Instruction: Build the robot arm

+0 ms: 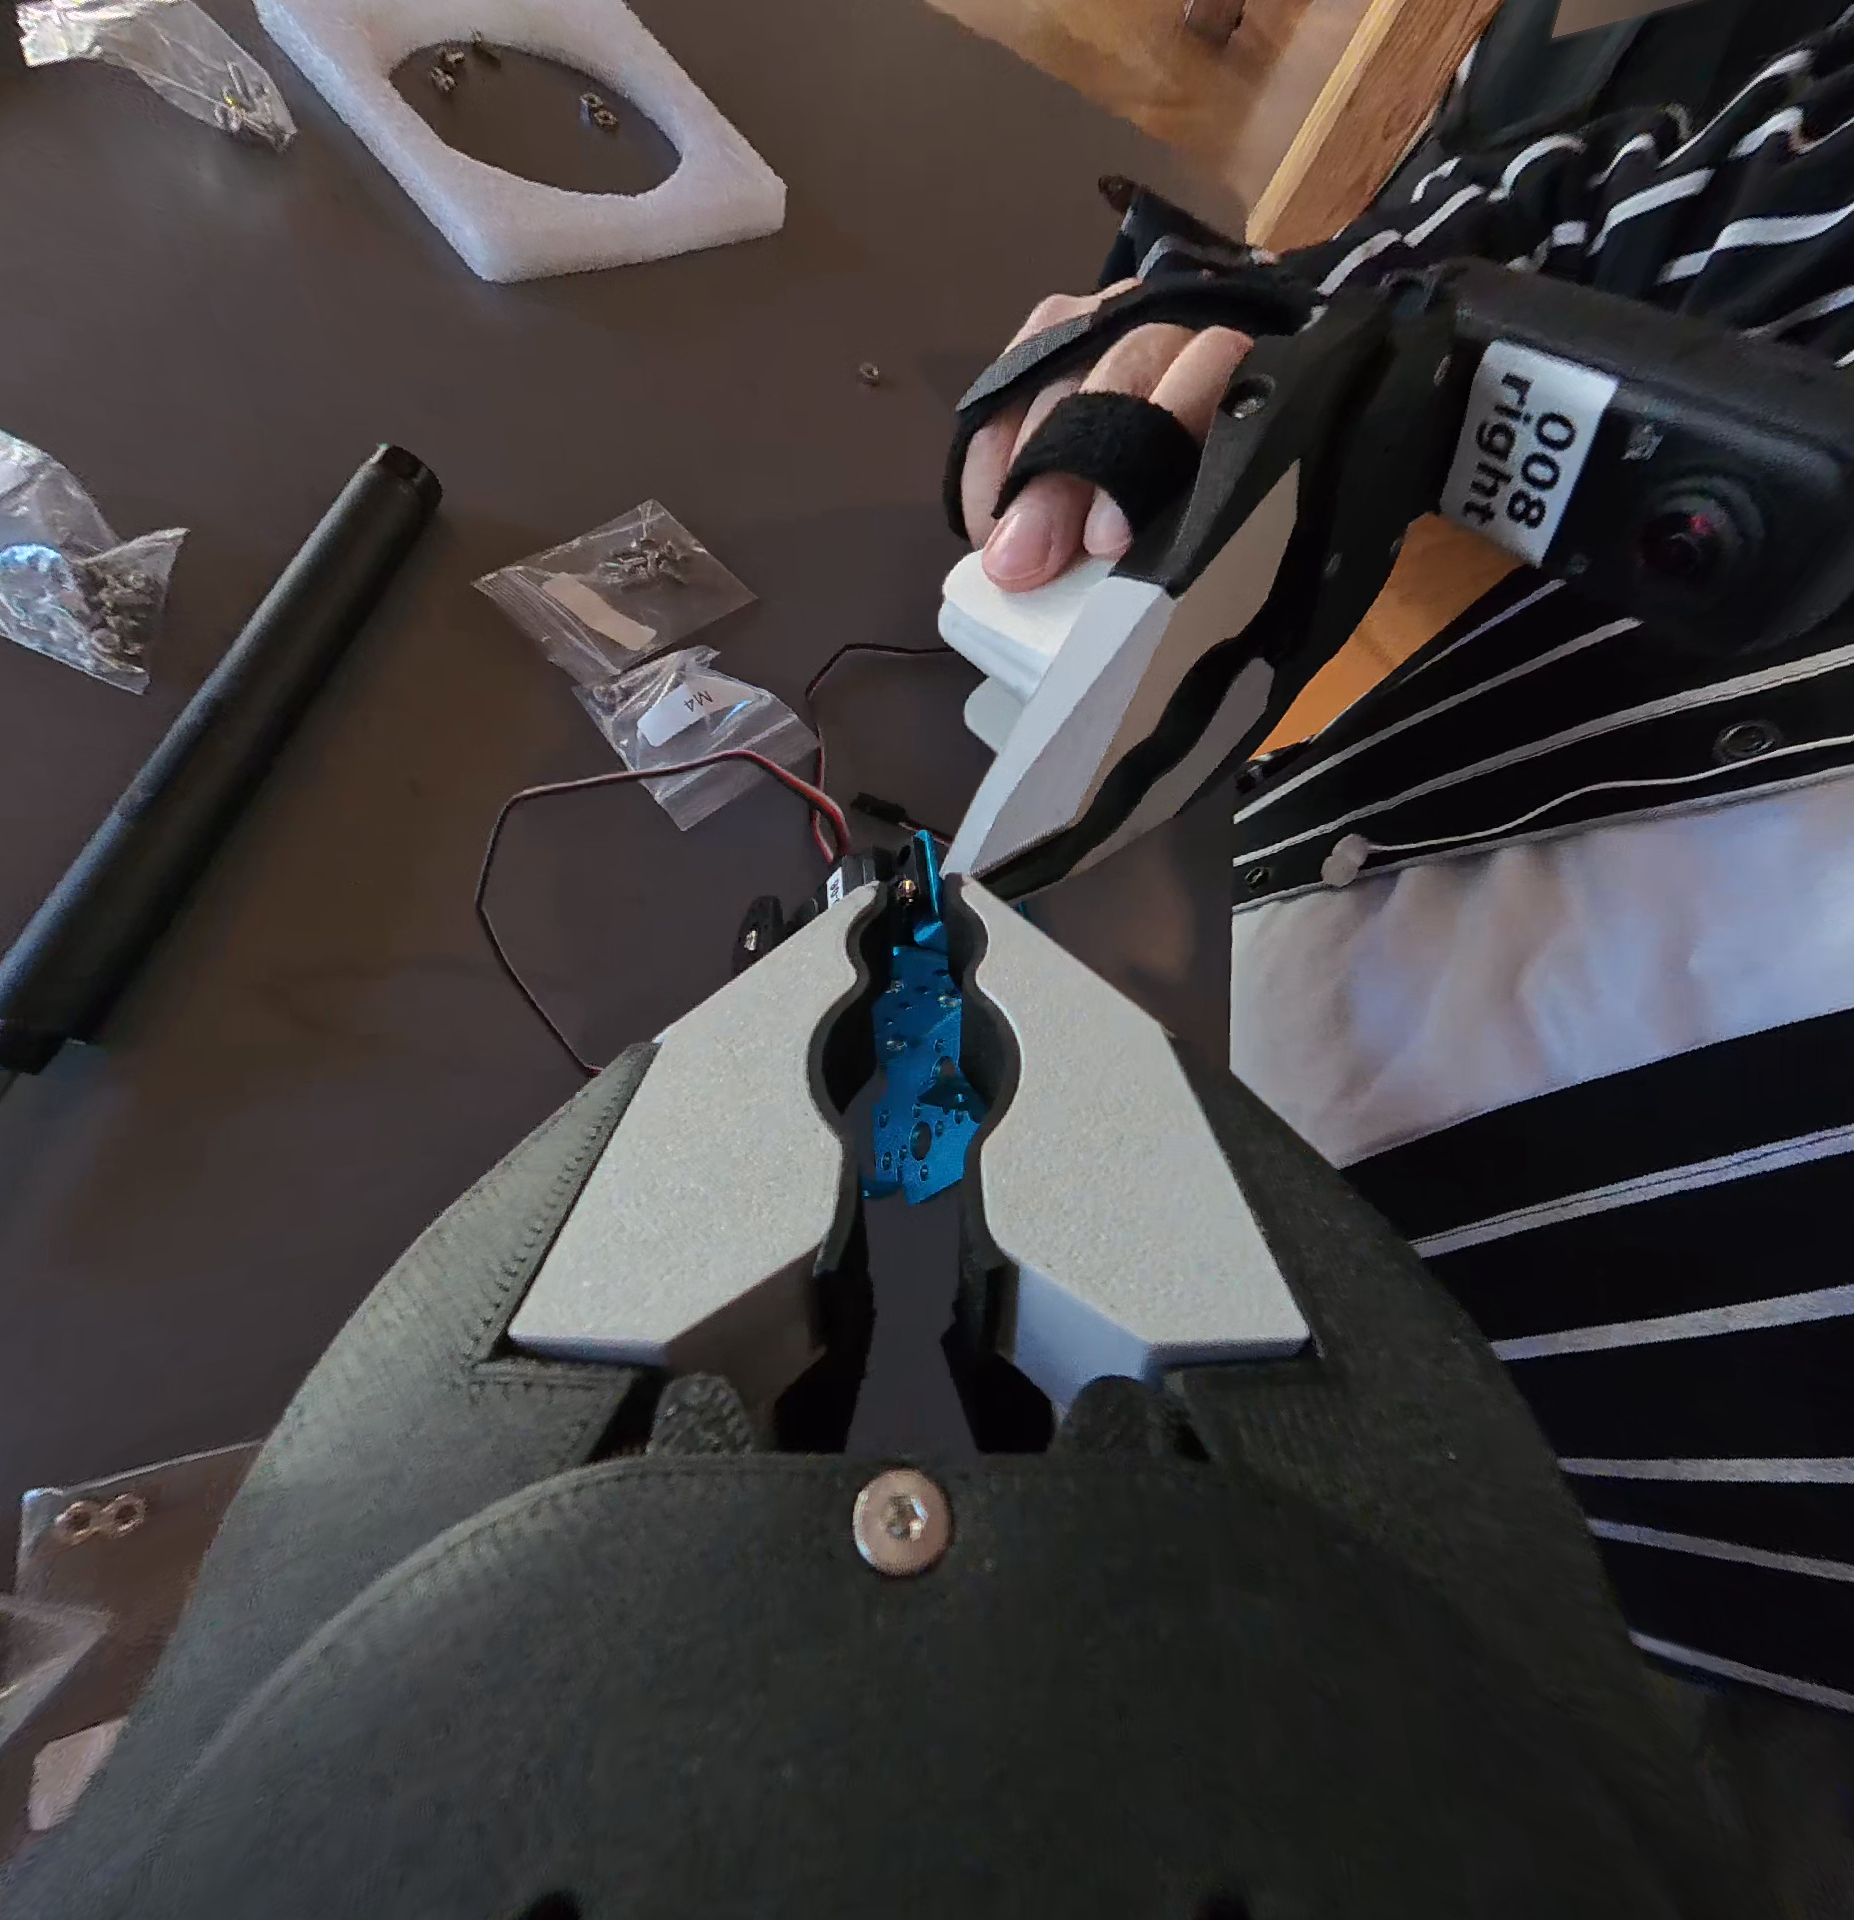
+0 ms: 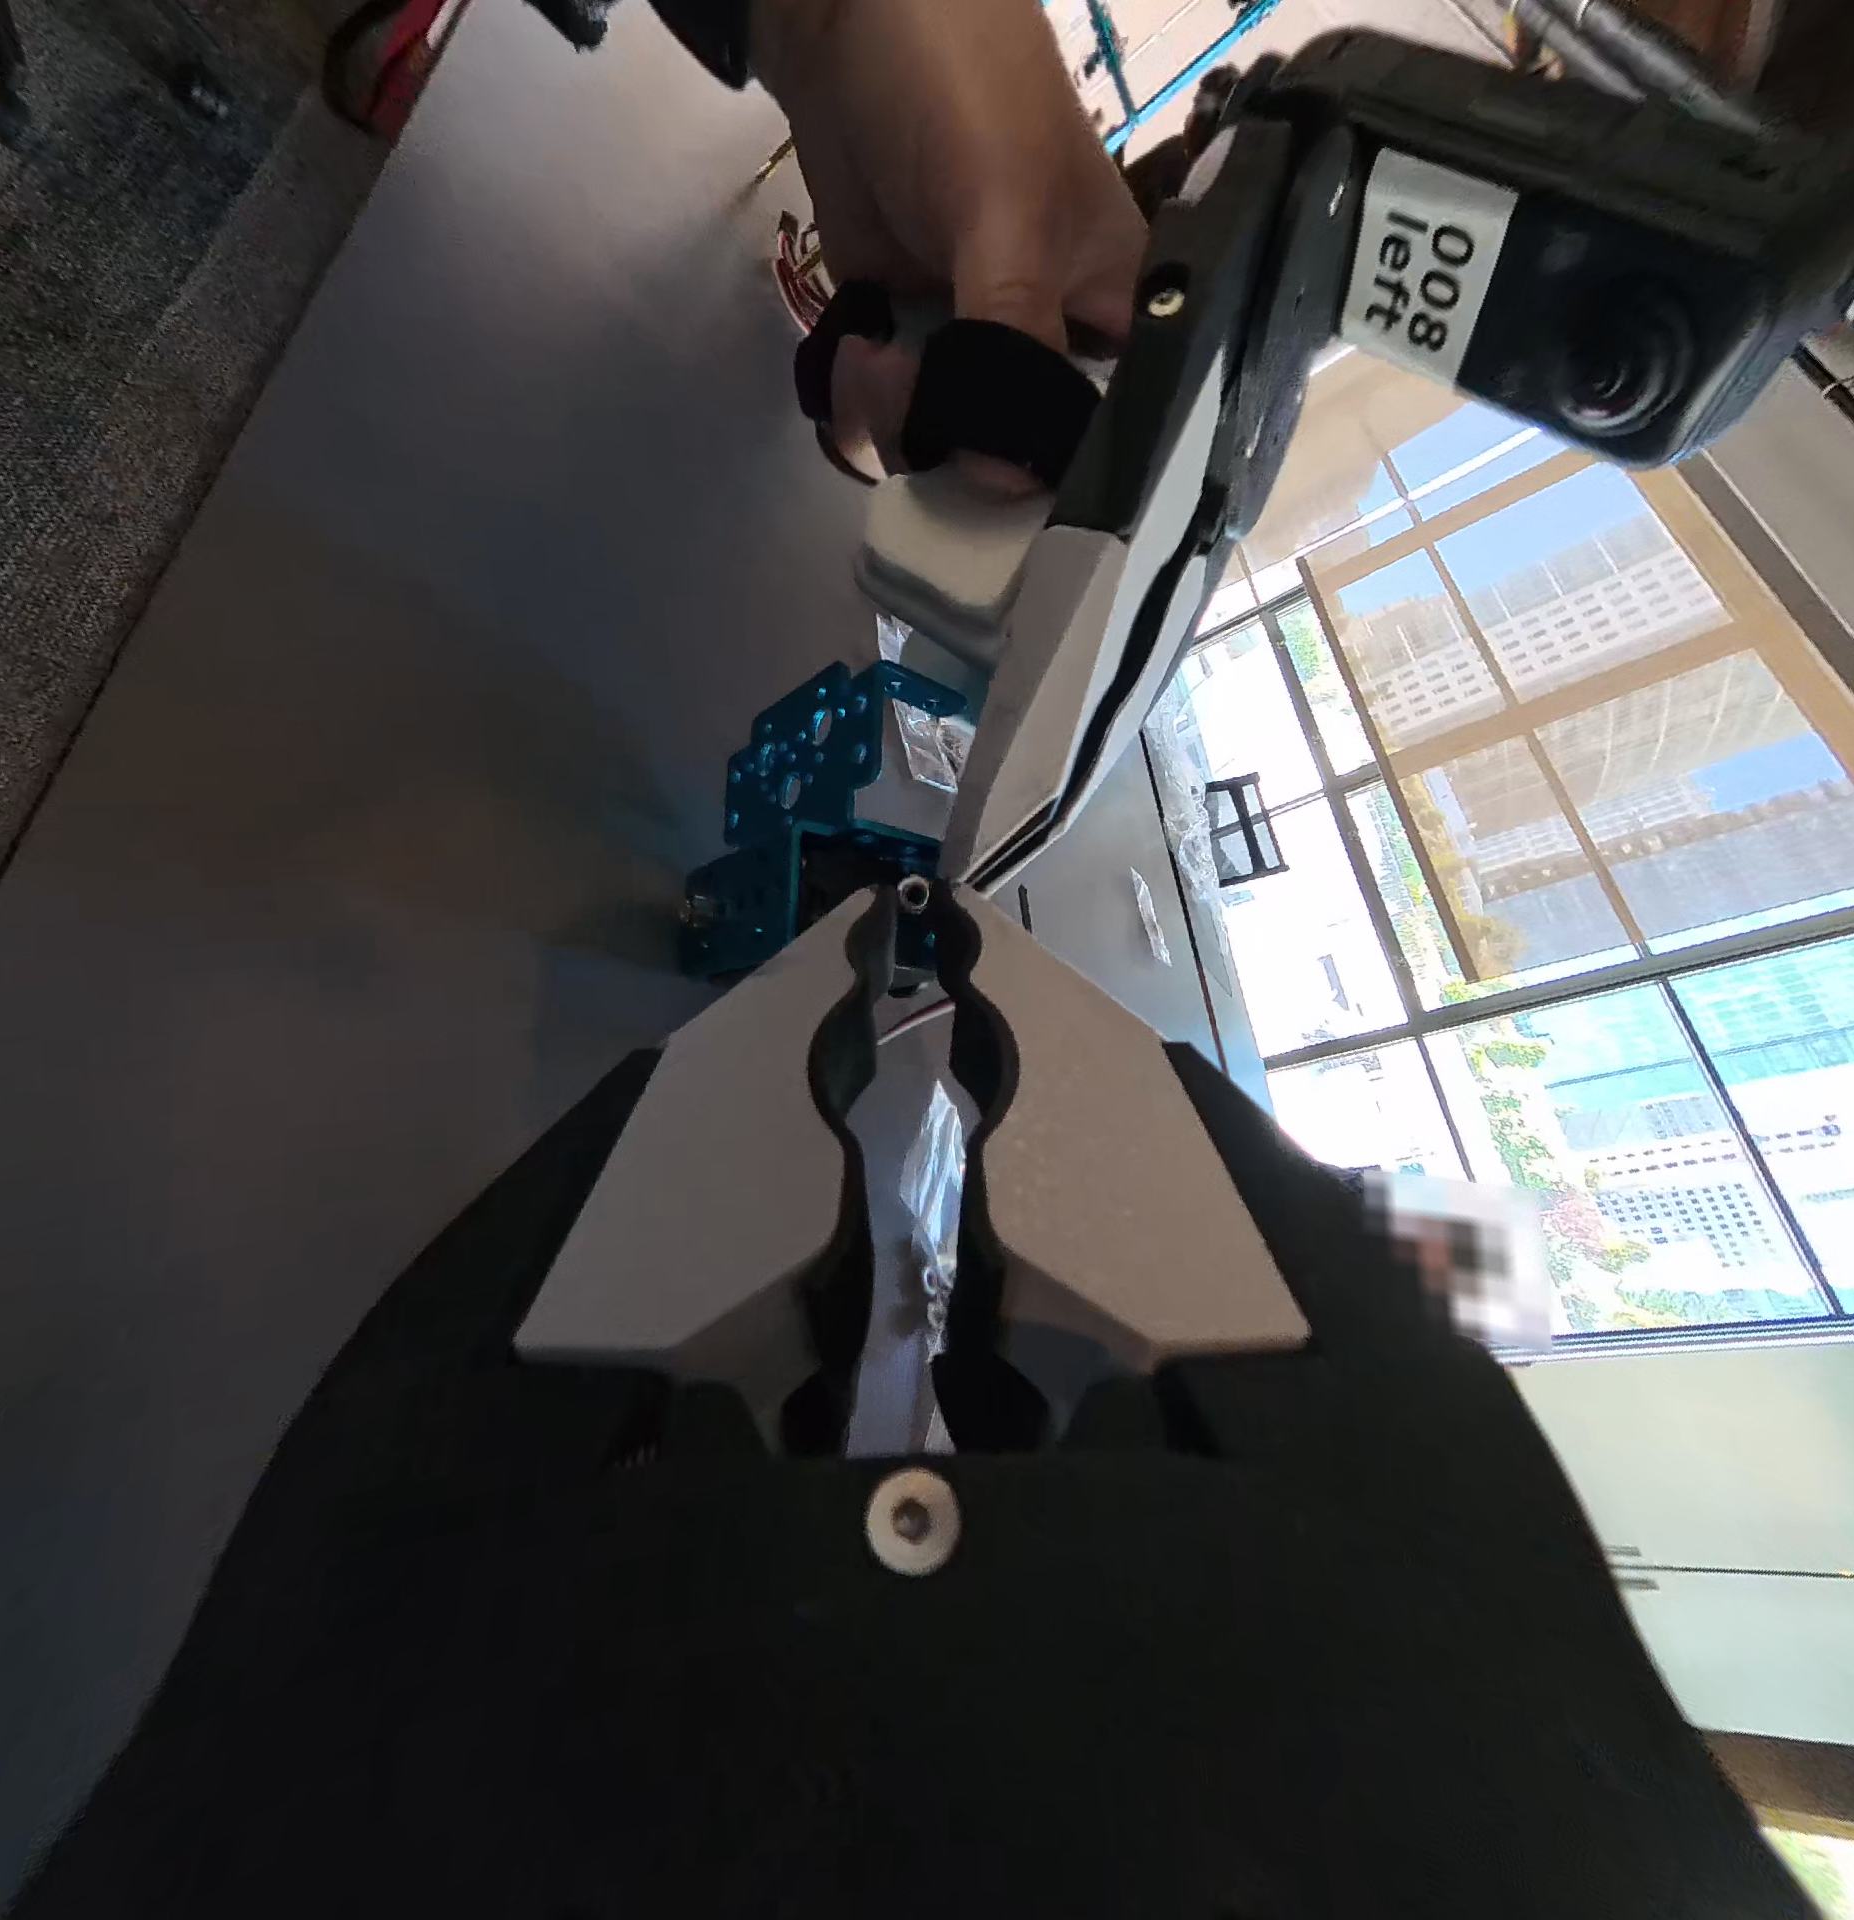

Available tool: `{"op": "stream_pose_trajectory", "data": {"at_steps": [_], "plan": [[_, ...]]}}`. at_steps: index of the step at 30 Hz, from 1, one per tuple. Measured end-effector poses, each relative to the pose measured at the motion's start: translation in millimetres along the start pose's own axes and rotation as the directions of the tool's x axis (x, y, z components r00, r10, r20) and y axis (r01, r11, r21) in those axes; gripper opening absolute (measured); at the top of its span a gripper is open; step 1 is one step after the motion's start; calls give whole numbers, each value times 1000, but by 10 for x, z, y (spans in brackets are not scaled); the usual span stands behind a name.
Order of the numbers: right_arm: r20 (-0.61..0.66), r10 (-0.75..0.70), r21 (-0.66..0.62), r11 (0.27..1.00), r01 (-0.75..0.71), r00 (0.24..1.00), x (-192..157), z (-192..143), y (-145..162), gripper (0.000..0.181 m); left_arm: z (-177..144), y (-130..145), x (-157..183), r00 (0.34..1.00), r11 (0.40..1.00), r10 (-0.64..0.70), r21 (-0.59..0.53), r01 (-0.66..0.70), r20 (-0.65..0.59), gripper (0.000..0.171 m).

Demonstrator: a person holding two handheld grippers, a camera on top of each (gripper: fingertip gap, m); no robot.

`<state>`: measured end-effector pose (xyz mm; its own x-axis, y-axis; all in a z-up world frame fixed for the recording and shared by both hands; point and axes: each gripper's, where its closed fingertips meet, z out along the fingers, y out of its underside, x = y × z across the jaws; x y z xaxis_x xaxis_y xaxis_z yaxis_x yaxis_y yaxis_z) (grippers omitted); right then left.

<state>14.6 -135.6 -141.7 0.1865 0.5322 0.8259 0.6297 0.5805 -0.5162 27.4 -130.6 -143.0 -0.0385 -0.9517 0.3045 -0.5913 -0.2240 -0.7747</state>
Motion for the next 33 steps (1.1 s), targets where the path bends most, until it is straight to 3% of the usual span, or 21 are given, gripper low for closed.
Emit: {"op": "stream_pose_trajectory", "data": {"at_steps": [7,22,33], "plan": [[-11,-29,-13,1000,28,1000,17,26,13,5,-7,-6,12,998,998,-34,59,37,-53,14],[-39,-30,-30,999,29,999,27,39,20,4,16,20,-16,976,986,166,9,-169,140,13],[-50,-18,-14,1000,18,999,39,47,33,5,-1,11,-33,987,988,131,76,-138,95,9]]}}
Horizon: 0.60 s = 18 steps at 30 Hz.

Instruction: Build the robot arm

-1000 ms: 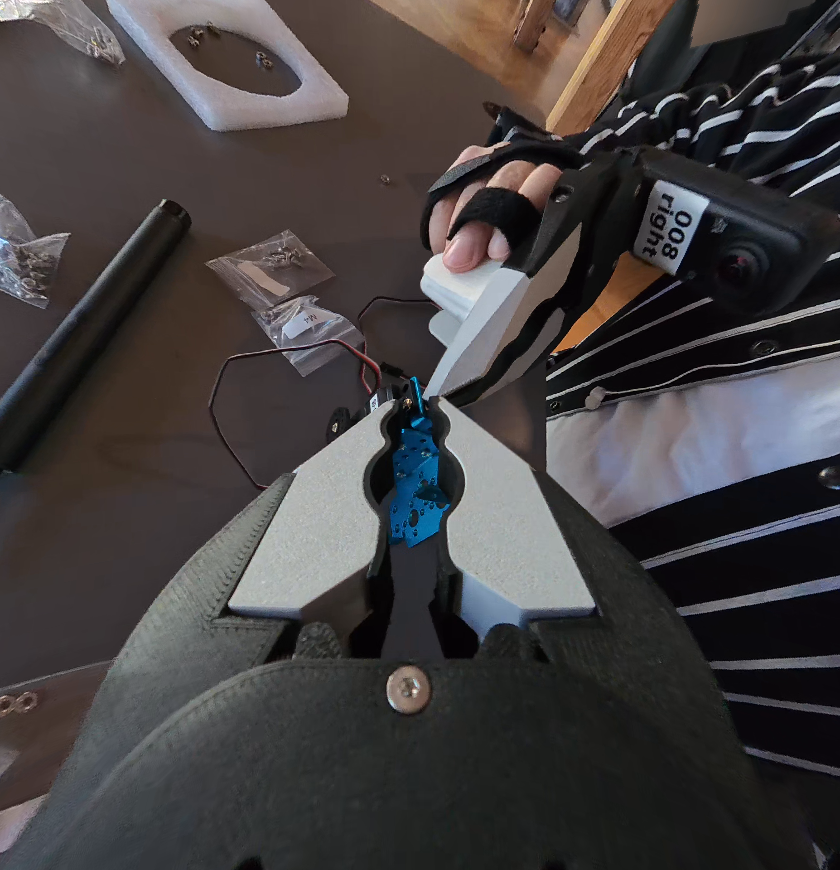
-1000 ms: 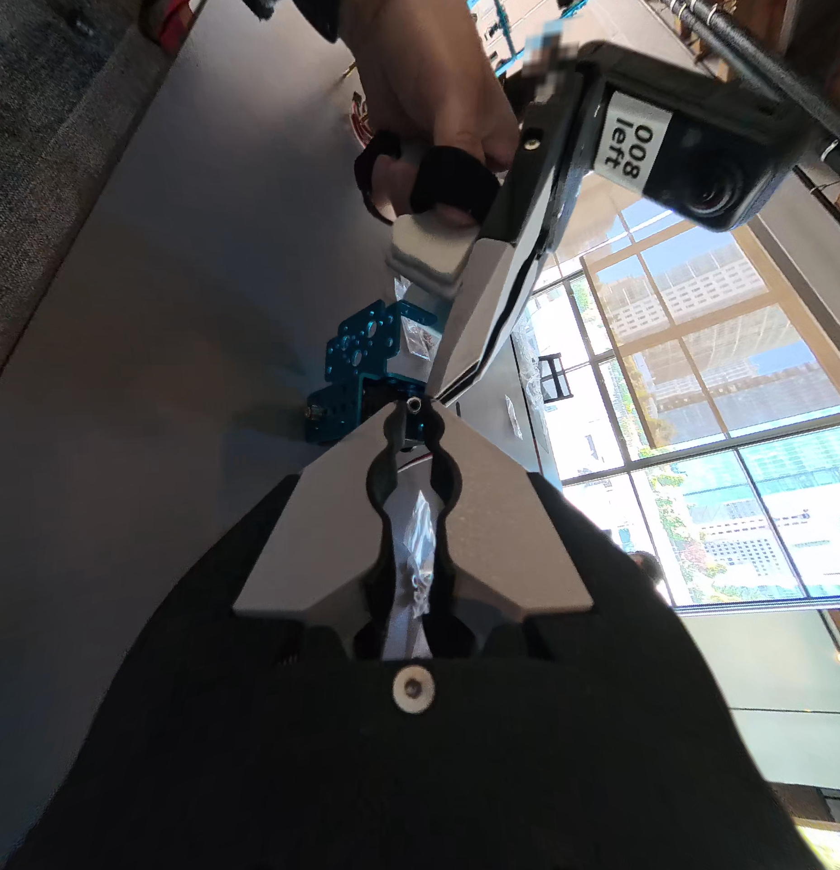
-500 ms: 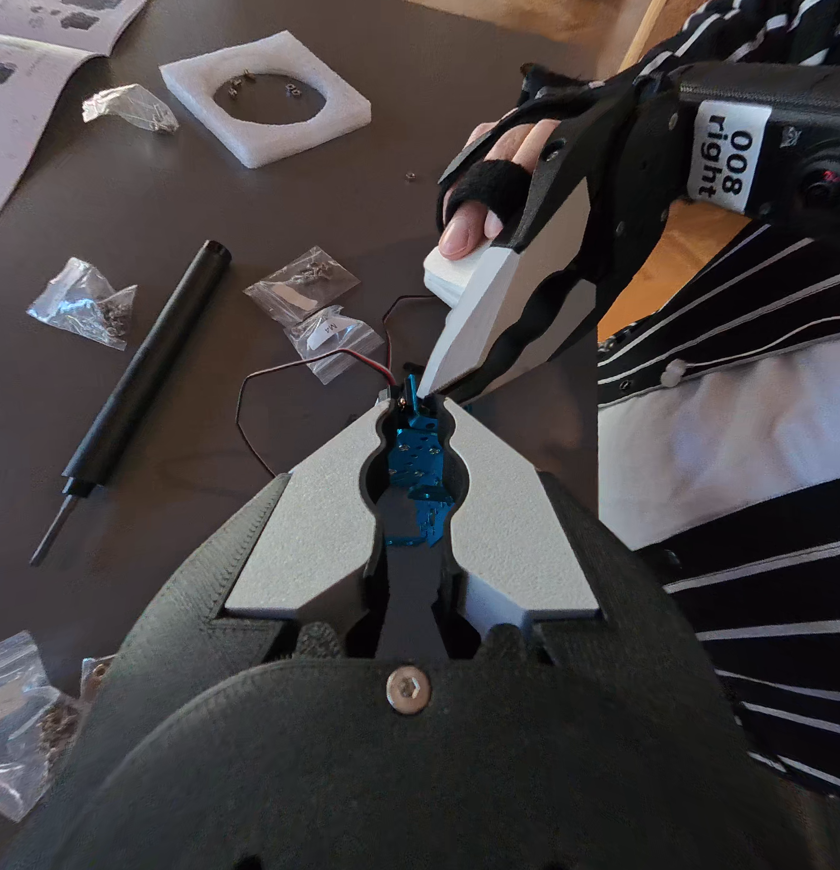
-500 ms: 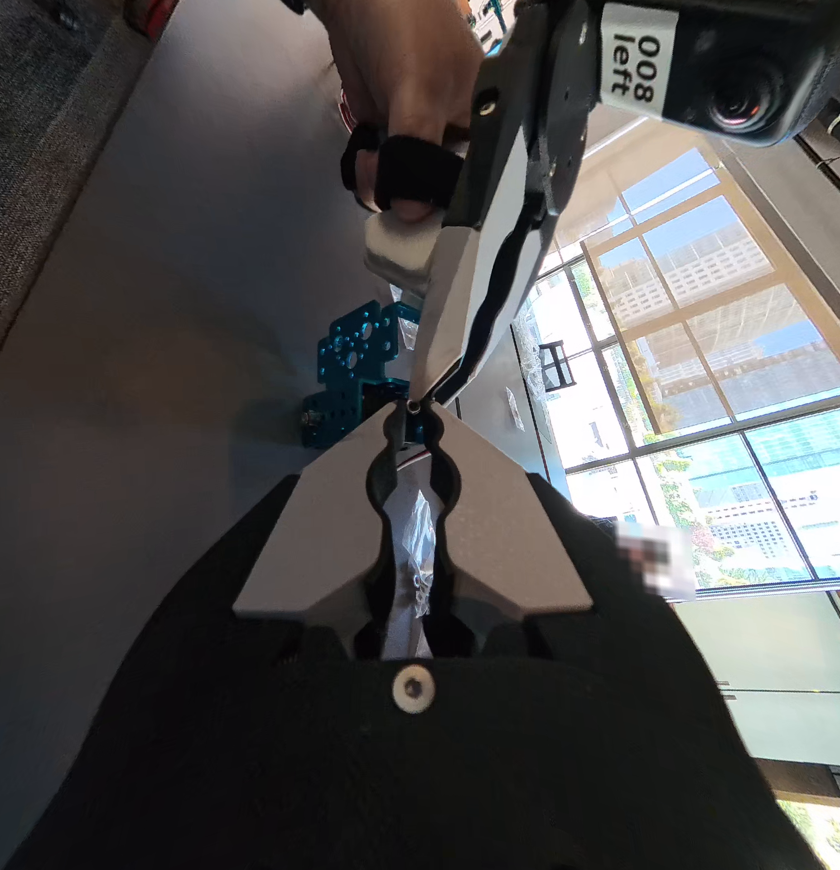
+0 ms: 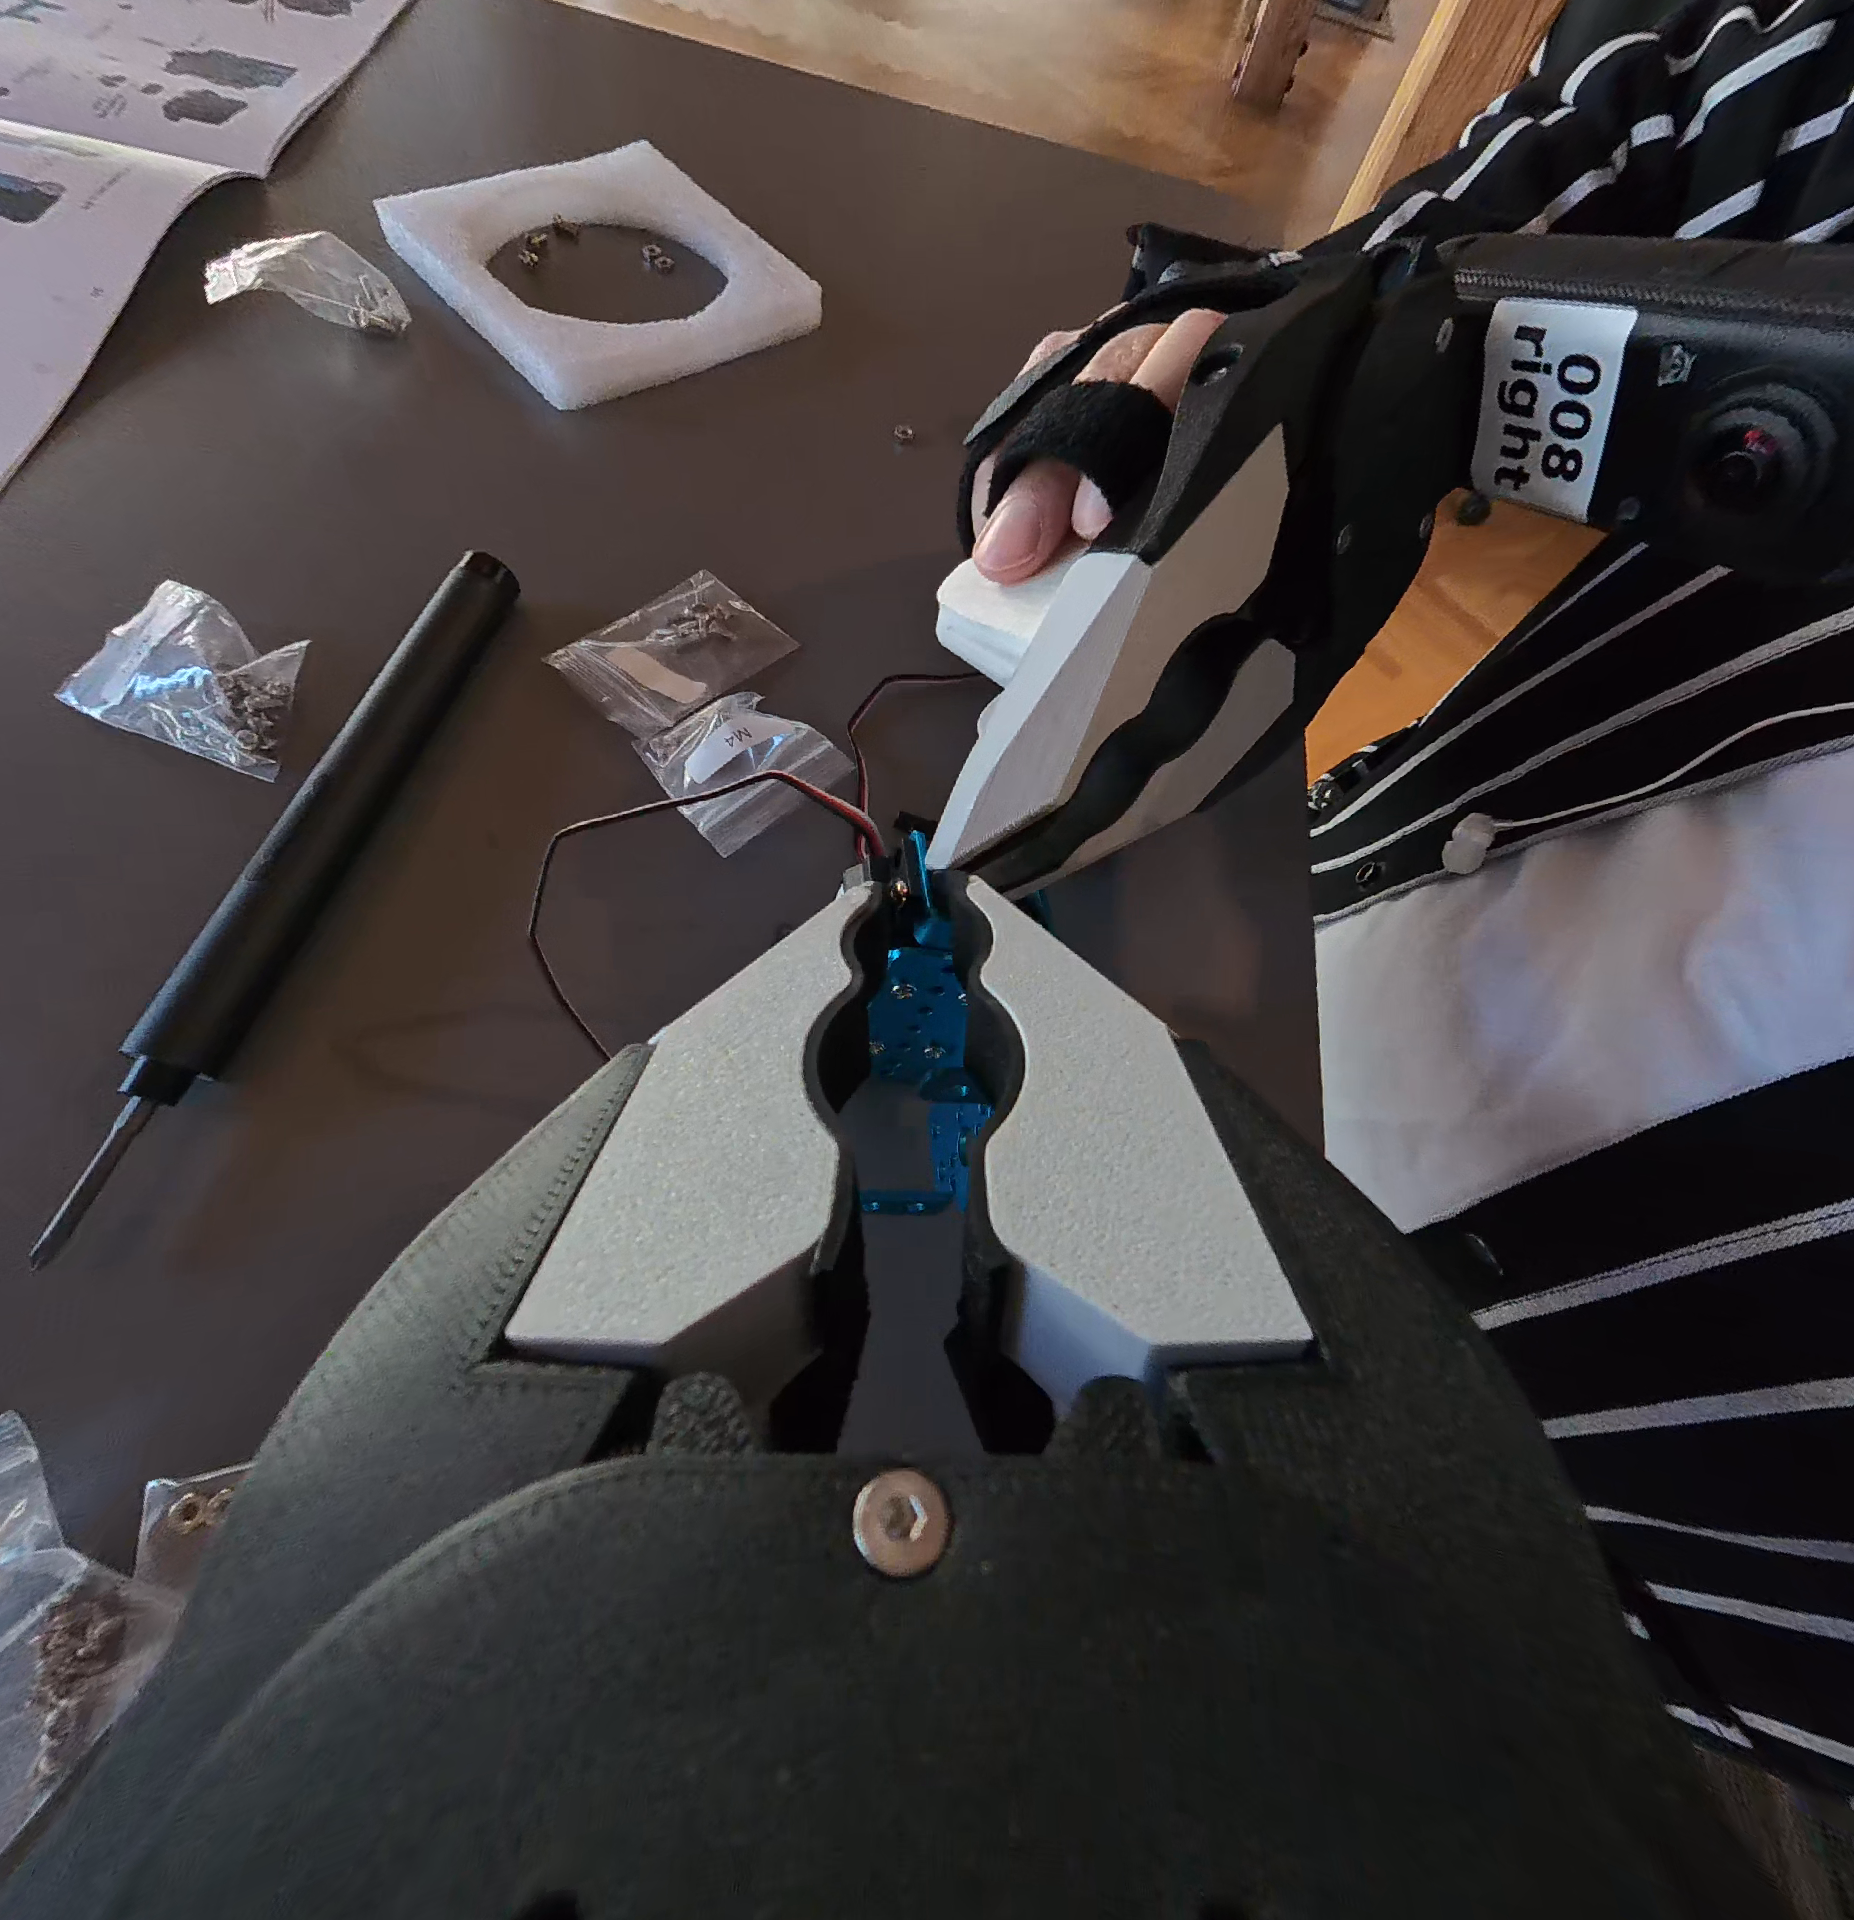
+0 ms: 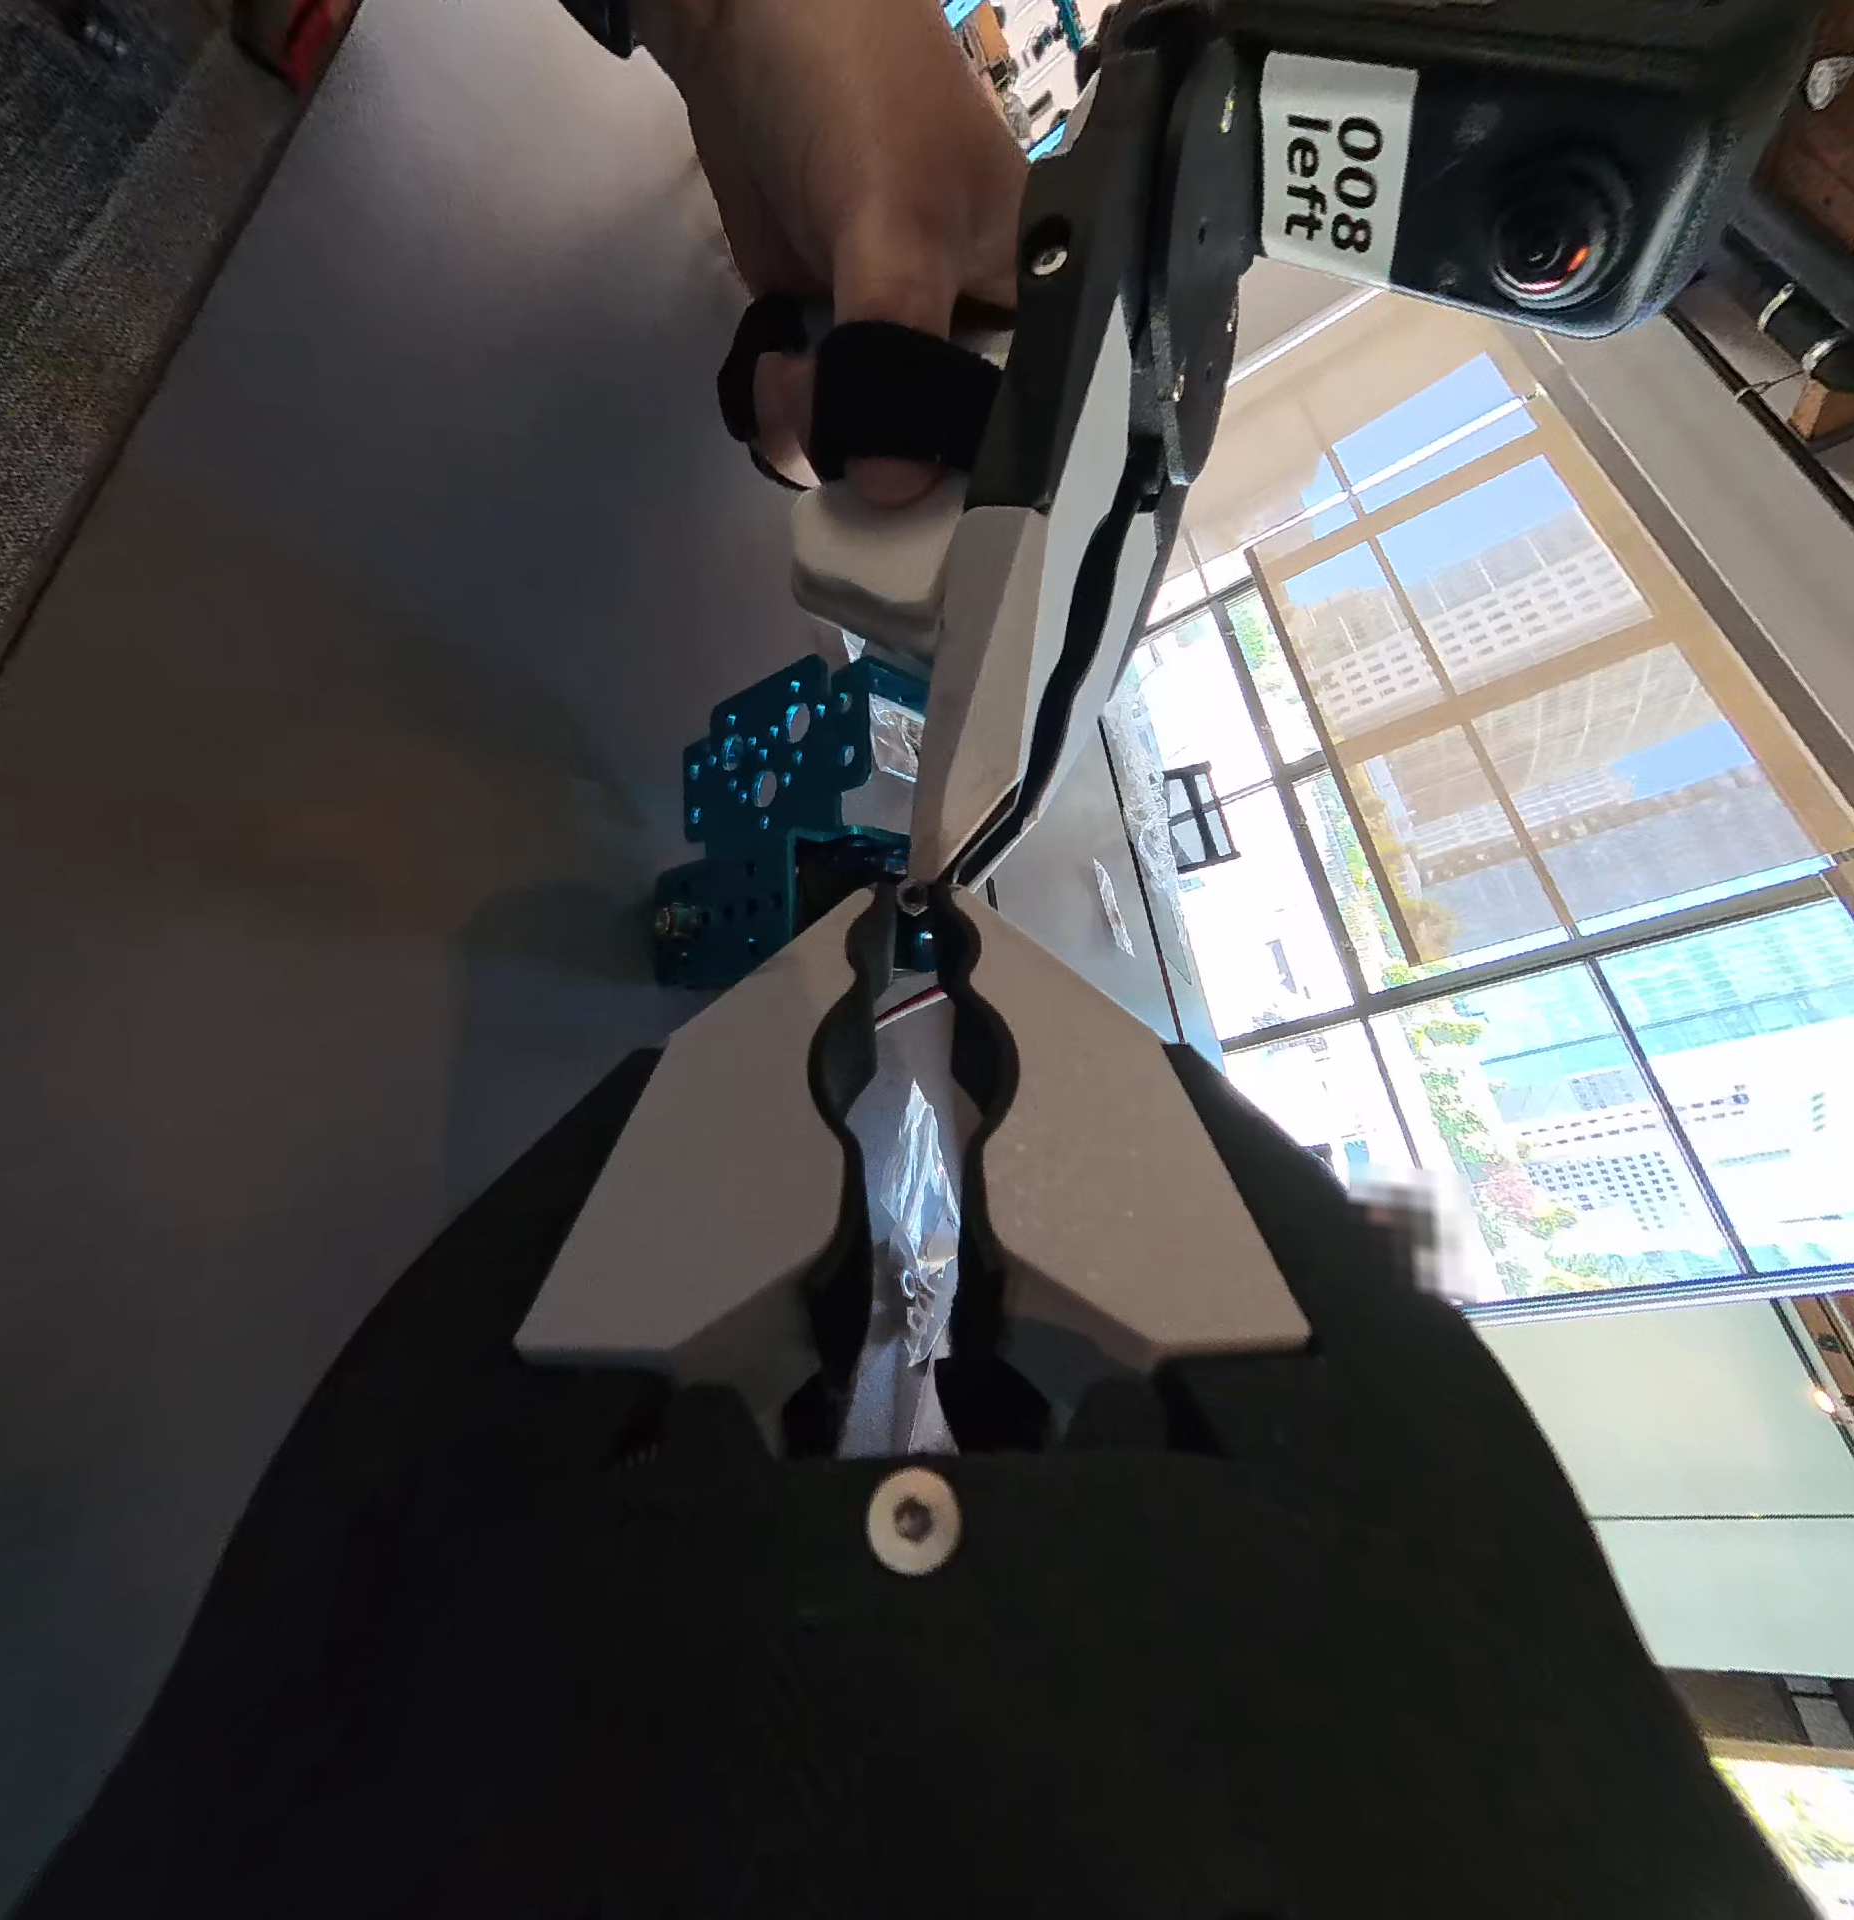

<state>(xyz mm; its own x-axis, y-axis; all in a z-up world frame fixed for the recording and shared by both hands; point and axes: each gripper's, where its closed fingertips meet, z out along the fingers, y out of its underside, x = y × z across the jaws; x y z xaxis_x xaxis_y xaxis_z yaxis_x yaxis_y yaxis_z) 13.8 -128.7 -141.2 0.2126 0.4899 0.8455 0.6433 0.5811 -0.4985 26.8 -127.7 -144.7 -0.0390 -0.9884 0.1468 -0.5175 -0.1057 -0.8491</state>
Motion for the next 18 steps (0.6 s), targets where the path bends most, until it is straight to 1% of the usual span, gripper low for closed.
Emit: {"op": "stream_pose_trajectory", "data": {"at_steps": [4,6,10,14,18], "plan": [[1,7,7,1000,-7,1000,3,1,-1,5,-2,-1,-3,1000,1000,2,5,-2,-4,9],[-12,10,10,1000,-10,1000,27,-3,-3,10,0,-2,-3,1000,1000,2,7,-2,-5,9],[-2,38,15,999,-38,999,29,-7,2,11,5,-4,1,1000,1000,4,11,-3,-4,9],[21,88,21,996,-89,996,24,-11,6,12,7,-5,0,1000,1000,1,17,-1,-5,9],[69,190,25,981,-192,979,20,-9,23,12,7,-5,-5,1000,1000,5,10,-5,1,8]]}}
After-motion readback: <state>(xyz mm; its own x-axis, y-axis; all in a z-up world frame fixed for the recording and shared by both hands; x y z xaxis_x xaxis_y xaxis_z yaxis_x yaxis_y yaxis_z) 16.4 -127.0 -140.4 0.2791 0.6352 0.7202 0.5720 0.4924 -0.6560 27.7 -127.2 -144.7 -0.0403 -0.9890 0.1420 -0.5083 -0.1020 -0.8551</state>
